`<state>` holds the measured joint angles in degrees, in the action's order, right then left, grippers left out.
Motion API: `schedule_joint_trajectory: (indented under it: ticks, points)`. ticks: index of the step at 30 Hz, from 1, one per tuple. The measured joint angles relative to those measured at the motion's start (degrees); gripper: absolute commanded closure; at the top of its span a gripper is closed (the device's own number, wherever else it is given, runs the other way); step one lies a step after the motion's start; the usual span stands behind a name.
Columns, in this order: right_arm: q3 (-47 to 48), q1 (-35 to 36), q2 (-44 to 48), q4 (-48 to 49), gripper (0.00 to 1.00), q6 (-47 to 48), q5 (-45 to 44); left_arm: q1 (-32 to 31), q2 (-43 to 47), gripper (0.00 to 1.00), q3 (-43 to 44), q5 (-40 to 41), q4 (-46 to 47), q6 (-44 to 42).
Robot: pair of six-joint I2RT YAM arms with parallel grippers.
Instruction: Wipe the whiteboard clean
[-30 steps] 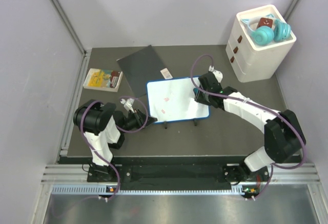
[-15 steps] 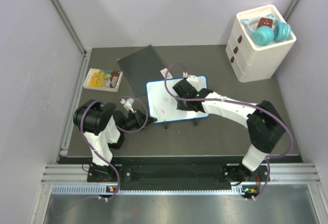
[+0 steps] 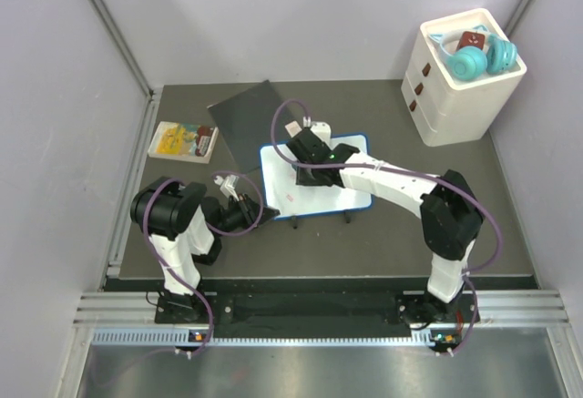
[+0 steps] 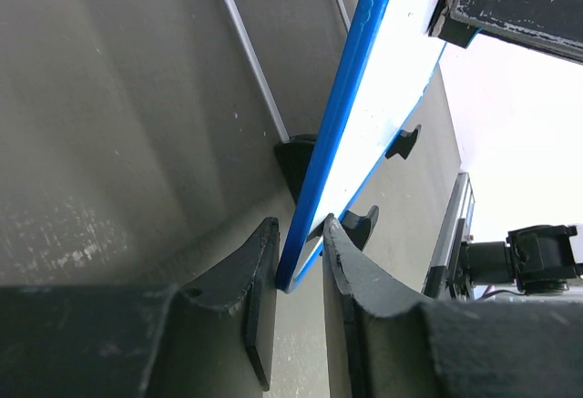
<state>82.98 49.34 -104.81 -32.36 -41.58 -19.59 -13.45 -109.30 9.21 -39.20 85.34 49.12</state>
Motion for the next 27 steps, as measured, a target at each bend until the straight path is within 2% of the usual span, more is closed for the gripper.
schedule_joint_trajectory:
  ticks: [6,18,27]
  points:
    - [1.09,2.05,-1.51,0.63,1.0,0.11,-0.35,-0.2,0.0,1.0,0.0,0.0,0.0,-0.31]
    - [2.1,10.47,-6.99,3.02,1.0,-0.5,0.2,-0.55,0.0,1.0,0.0,0.04,0.04,-0.9]
    - [-0.2,9.84,-6.29,4.07,1.0,-2.58,0.15,-0.59,0.0,1.0,0.02,0.24,-0.02,-1.09]
